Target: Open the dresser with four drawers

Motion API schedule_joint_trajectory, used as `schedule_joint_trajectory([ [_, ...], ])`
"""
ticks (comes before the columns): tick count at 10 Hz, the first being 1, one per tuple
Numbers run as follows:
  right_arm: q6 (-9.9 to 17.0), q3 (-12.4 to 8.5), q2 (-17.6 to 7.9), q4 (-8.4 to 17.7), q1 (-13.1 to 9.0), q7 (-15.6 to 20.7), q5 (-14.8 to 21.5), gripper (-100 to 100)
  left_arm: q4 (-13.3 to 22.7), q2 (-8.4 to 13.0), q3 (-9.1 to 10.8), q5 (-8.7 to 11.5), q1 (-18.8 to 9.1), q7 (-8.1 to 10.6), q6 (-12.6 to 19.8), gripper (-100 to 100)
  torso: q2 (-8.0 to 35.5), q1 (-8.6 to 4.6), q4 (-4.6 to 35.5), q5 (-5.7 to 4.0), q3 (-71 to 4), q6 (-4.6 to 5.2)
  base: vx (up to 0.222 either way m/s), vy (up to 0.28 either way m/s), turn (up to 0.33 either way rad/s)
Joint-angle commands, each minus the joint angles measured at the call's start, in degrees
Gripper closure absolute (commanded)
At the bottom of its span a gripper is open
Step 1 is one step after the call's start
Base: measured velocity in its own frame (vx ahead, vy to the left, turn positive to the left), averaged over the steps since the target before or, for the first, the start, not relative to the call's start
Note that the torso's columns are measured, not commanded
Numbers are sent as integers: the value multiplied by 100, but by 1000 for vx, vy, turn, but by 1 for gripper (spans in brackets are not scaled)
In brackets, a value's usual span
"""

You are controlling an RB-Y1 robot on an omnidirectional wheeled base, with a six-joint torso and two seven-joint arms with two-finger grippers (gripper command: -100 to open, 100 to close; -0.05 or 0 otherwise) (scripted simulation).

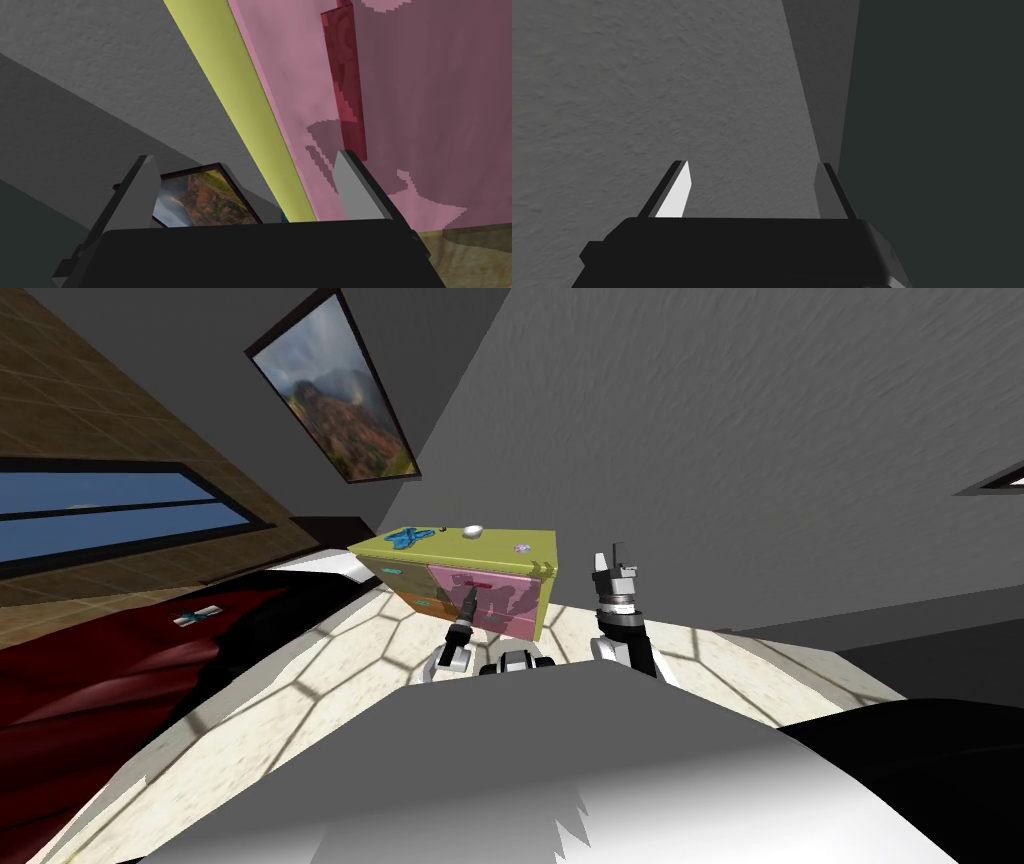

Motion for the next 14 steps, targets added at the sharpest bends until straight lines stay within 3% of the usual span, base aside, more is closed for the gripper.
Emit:
schedule_joint_trajectory([
  [1, 0, 0, 0, 0, 0, 0, 0, 0, 385, -1, -69, -59, -162, -46, 57, -100, -13, 0, -4, 0, -8, 1, 77, 7, -83],
  [7, 0, 0, 0, 0, 1, 0, 0, 0, 1129, 79, -226, -183, -468, -135, 189, -100, -7, -2, -2, 0, -4, 0, 95, 1, -65],
  [8, 0, 0, 0, 0, 1, 0, 0, 0, 1100, 36, -202, -176, -446, -142, 138, -100, -11, 0, -3, 0, -6, 0, 38, 3, -14],
  [14, 0, 2, 2, 0, -1, 0, 0, 0, 1803, 1150, 542, 140, -515, 722, -480, -100, -17, -5, -5, -1, -11, -1, -16, -140, -185],
])
